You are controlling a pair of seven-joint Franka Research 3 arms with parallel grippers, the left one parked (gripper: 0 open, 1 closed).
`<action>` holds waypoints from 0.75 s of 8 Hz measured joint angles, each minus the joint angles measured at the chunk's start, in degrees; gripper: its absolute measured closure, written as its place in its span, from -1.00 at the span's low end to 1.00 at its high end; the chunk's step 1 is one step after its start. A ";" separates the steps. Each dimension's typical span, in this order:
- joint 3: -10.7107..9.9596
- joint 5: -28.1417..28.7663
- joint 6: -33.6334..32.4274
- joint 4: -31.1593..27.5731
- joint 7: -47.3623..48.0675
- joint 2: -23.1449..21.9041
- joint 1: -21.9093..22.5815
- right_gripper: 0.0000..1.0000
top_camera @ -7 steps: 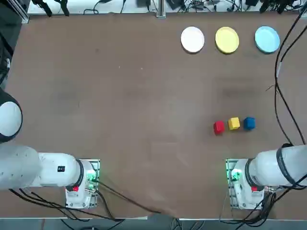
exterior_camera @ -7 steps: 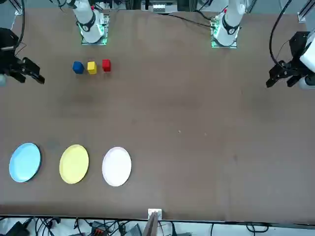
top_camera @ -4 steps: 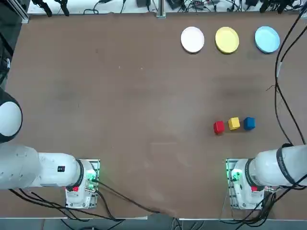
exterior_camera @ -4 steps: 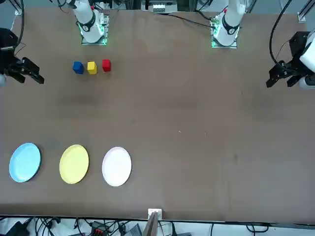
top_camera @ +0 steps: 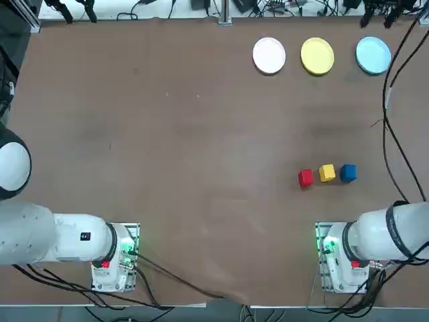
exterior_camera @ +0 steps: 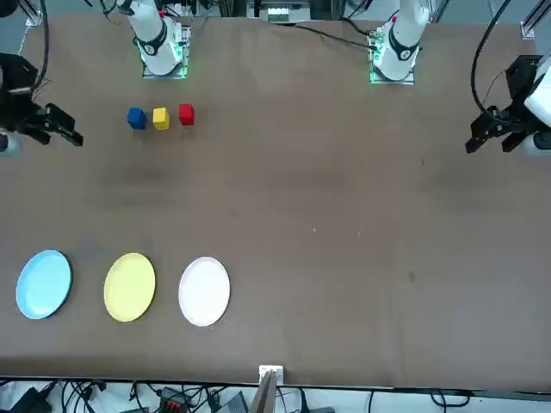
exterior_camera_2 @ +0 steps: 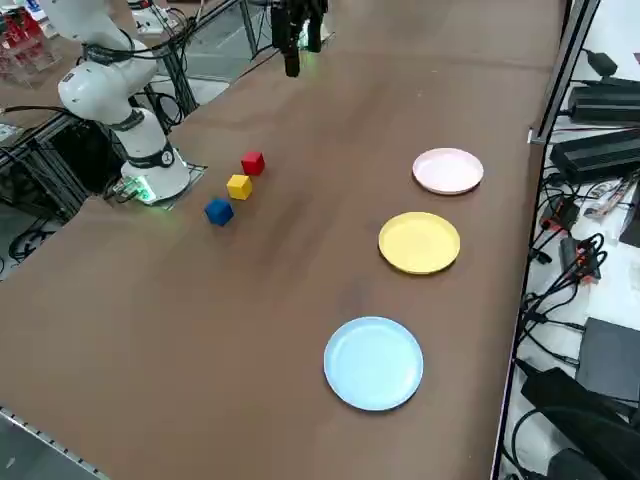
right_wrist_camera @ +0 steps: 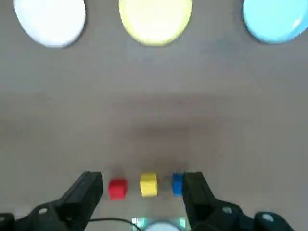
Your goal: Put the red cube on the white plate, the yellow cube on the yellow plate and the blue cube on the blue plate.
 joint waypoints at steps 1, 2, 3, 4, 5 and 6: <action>0.37 0.28 -4.04 -0.02 -0.29 1.06 0.24 -1.00; 0.97 0.80 -10.30 -0.28 -0.54 2.31 1.72 -1.00; 1.43 1.09 -15.30 -1.60 -0.48 3.77 5.32 -0.99; 1.76 1.17 -15.55 -4.90 0.28 5.10 10.08 -0.98; 2.09 1.40 -12.09 -9.97 1.11 5.77 13.99 -0.97; 2.25 2.31 -6.31 -16.51 1.65 5.29 16.08 -0.97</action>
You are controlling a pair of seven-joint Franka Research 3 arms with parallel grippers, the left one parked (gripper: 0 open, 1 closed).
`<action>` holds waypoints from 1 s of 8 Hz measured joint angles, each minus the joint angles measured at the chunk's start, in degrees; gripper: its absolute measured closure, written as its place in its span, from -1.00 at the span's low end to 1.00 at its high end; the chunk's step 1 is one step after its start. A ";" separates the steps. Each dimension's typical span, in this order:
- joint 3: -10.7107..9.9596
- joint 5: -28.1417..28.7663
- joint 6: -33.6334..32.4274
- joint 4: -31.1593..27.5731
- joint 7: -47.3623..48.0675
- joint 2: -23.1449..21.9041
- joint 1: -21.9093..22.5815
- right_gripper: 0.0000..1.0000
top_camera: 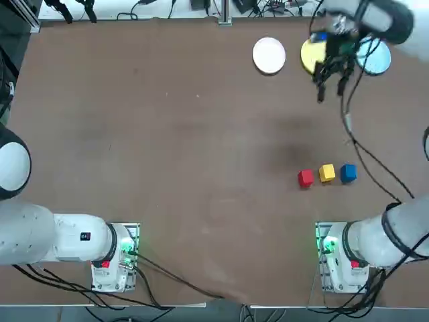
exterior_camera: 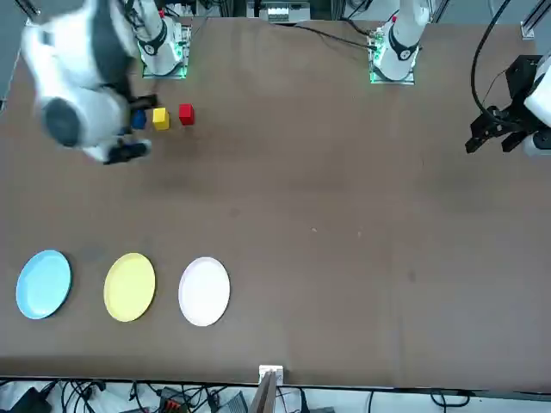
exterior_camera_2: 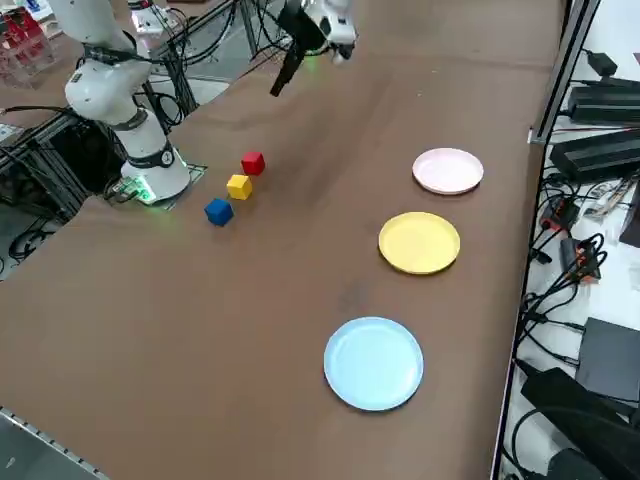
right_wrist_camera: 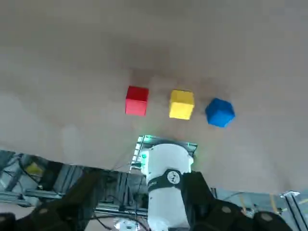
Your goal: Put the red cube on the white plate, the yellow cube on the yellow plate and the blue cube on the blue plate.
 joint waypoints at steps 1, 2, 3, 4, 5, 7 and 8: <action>-0.01 0.88 6.65 -7.60 0.15 -2.01 0.66 -0.97; -0.15 1.28 12.99 -15.14 0.15 -5.15 0.64 -0.97; -0.22 1.61 18.61 -22.22 0.14 -8.11 0.73 -0.96; -0.21 1.76 23.75 -28.34 0.29 -10.00 1.26 -0.94; -0.20 1.83 29.34 -33.62 1.88 -10.85 1.85 -0.95; -0.20 1.86 42.79 -43.73 5.67 -11.65 4.62 -0.96; -0.17 1.88 48.70 -48.17 6.85 -11.90 6.56 -0.96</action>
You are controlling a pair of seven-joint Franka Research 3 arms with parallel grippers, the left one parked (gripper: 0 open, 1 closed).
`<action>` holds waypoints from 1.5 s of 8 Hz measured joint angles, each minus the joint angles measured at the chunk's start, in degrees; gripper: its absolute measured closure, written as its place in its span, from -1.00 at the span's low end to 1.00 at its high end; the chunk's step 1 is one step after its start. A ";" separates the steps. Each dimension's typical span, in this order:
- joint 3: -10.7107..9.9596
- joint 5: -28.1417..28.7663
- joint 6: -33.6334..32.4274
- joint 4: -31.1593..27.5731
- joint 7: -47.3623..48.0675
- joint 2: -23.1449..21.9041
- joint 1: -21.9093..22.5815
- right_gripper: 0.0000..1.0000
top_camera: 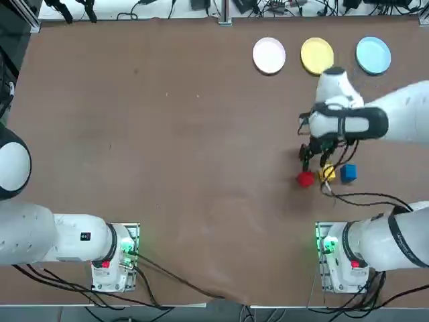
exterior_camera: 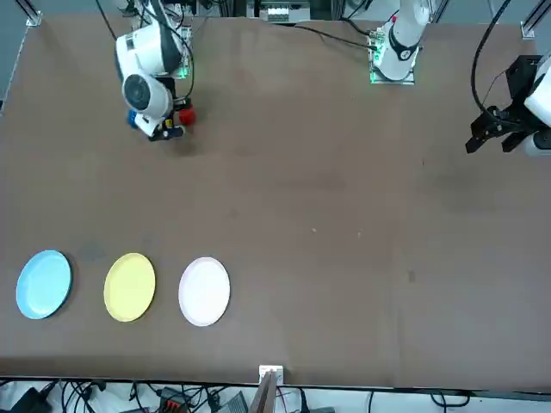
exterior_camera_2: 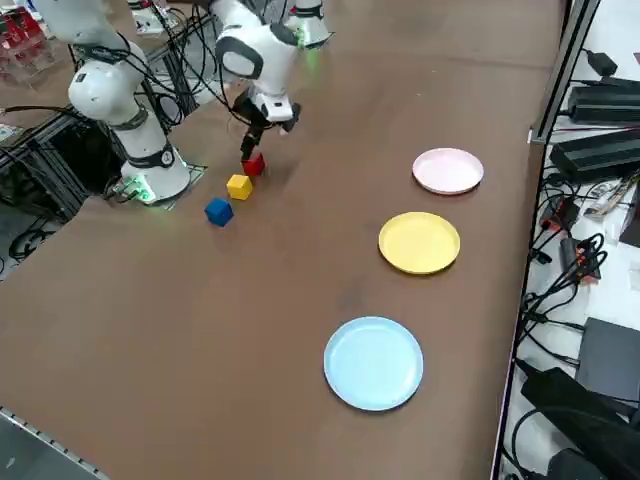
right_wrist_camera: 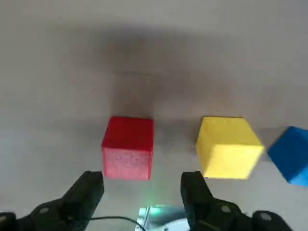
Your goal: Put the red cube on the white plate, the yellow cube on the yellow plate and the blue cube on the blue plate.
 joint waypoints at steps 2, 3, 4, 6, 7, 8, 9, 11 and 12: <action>-0.01 0.00 5.02 -3.29 1.41 -0.36 1.03 -0.96; -0.10 0.00 5.64 -3.18 1.77 -0.59 1.03 -0.96; -0.12 0.02 6.61 -3.12 2.85 -0.66 1.03 -0.96; -0.16 0.02 8.00 -3.13 4.04 -0.64 1.03 -0.96; -0.17 0.02 8.20 -3.13 4.34 -0.63 1.03 -0.96; -0.17 0.03 8.50 -3.13 5.19 -0.62 1.03 -0.96; -0.17 0.04 8.76 -3.18 6.19 -0.53 1.03 -0.96; -0.17 0.05 9.27 -3.51 6.92 -0.28 1.17 -0.96; -0.17 0.05 9.30 -3.51 7.06 -0.27 1.31 -0.96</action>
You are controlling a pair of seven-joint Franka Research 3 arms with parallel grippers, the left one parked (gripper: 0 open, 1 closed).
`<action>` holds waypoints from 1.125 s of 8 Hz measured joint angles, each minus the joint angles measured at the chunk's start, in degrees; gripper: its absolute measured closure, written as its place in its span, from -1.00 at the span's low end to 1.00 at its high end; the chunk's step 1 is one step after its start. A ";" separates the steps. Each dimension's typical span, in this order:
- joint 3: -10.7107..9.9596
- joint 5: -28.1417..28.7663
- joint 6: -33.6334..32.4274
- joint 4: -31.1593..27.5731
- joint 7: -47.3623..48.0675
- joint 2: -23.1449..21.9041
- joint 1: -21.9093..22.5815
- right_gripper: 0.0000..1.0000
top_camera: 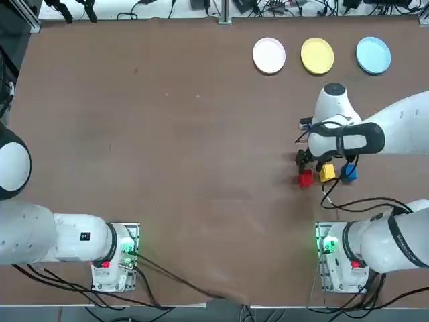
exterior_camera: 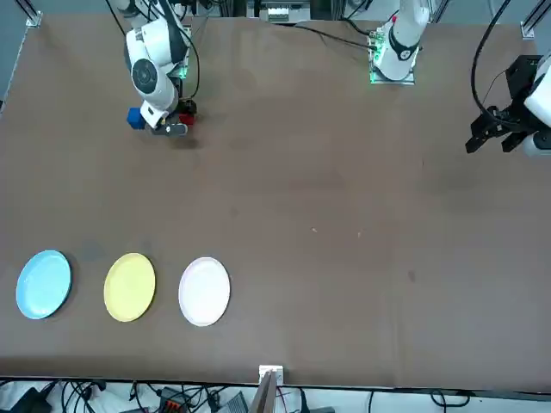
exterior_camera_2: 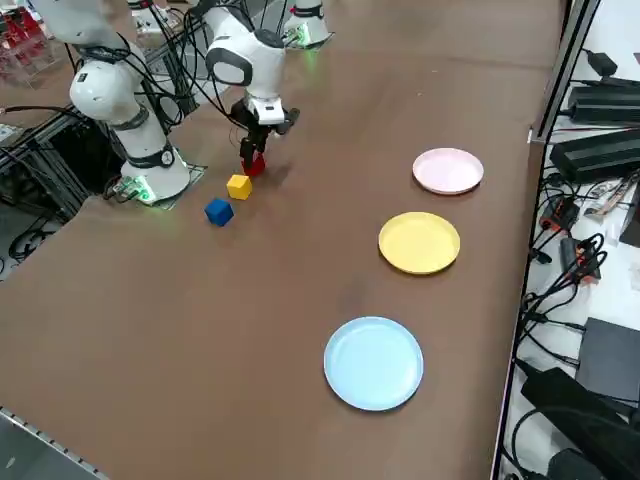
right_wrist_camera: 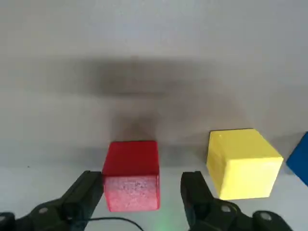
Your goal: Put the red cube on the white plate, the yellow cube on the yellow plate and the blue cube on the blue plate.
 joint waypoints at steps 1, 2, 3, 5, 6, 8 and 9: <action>0.00 0.00 0.00 -0.01 0.15 0.00 0.16 -0.96; -0.01 0.00 0.00 -0.06 0.25 0.03 0.75 -0.96; 0.01 0.00 0.00 -0.12 0.53 0.11 1.85 -0.96; 0.01 0.00 0.00 -0.41 0.88 0.46 2.94 -0.93; 0.00 0.01 0.09 -0.62 0.88 0.66 2.95 -0.93; 0.00 0.00 2.59 -1.65 0.88 1.72 2.95 -0.89; 0.00 0.01 3.83 -1.81 0.88 2.94 2.96 -0.67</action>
